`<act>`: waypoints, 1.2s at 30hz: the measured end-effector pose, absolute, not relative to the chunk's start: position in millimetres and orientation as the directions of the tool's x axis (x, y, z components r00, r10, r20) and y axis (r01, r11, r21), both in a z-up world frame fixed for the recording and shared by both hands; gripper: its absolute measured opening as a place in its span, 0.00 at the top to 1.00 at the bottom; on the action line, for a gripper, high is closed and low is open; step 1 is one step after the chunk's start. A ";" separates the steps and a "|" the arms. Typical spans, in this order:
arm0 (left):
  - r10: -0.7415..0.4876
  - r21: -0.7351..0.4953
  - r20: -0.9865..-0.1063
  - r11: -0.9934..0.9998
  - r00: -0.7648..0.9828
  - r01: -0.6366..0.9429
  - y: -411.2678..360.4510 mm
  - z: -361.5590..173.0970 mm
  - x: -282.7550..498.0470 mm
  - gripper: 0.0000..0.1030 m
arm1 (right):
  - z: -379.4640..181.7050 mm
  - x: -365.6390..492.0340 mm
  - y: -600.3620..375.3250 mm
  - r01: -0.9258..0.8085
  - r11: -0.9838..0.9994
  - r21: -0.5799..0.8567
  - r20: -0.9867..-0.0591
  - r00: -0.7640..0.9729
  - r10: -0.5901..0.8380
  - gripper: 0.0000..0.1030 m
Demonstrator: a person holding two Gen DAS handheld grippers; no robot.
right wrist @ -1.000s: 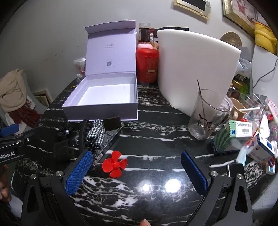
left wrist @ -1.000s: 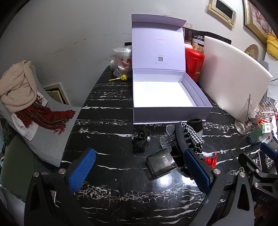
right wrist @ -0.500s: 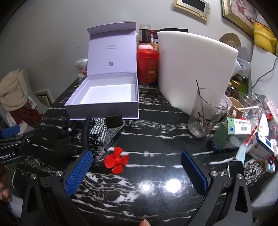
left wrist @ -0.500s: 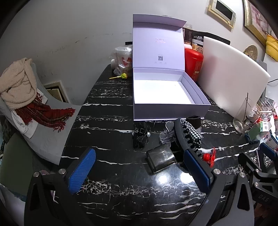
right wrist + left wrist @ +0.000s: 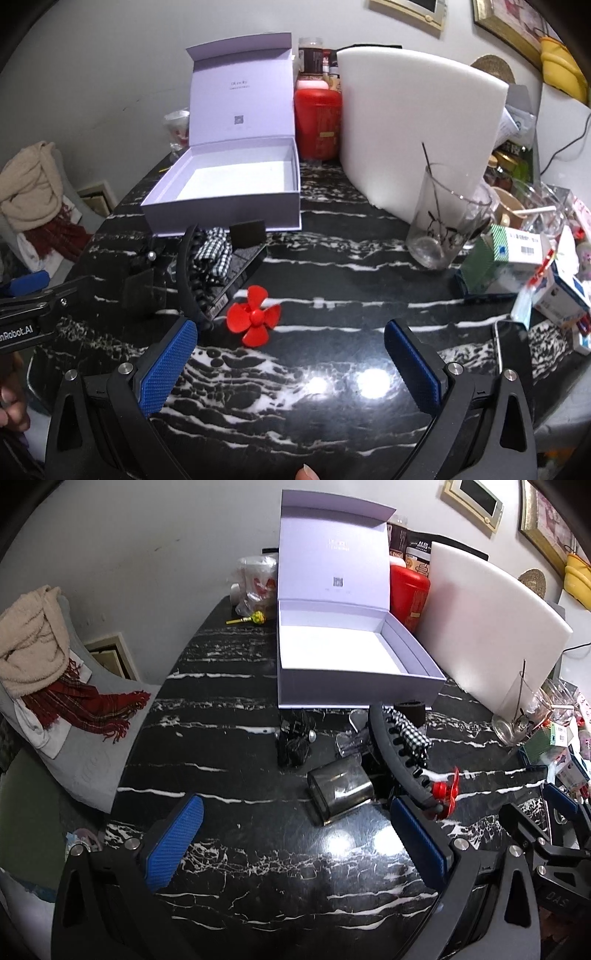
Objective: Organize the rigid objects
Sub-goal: 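Move both tools toward the objects in front of the white box, then grasp the red propeller with the right tool while the left tool grasps the dark cup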
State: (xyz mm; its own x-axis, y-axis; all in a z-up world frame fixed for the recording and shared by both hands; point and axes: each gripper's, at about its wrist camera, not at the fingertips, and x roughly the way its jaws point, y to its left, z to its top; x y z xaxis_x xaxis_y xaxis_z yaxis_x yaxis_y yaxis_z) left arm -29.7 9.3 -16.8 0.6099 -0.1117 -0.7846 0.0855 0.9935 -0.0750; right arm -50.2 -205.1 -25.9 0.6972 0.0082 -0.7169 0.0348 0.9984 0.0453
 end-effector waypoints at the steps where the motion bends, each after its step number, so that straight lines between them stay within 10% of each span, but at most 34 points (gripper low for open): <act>1: -0.117 -0.081 -0.788 0.993 0.605 0.086 10.3 -19.0 -29.5 0.00 | -27.9 -50.2 -205.2 0.031 0.998 0.052 -0.719 0.695 0.016 0.00; 23: -0.210 -0.163 -0.846 0.977 0.490 0.138 5.2 -59.9 7.3 0.00 | -74.4 -16.1 -205.2 -0.023 0.996 0.081 -0.778 0.623 0.077 0.00; 36: -0.230 -0.156 -0.856 0.969 0.462 0.192 -16.7 -67.0 34.3 0.04 | -86.9 9.2 -200.0 -0.100 0.992 0.084 -0.802 0.584 0.126 0.22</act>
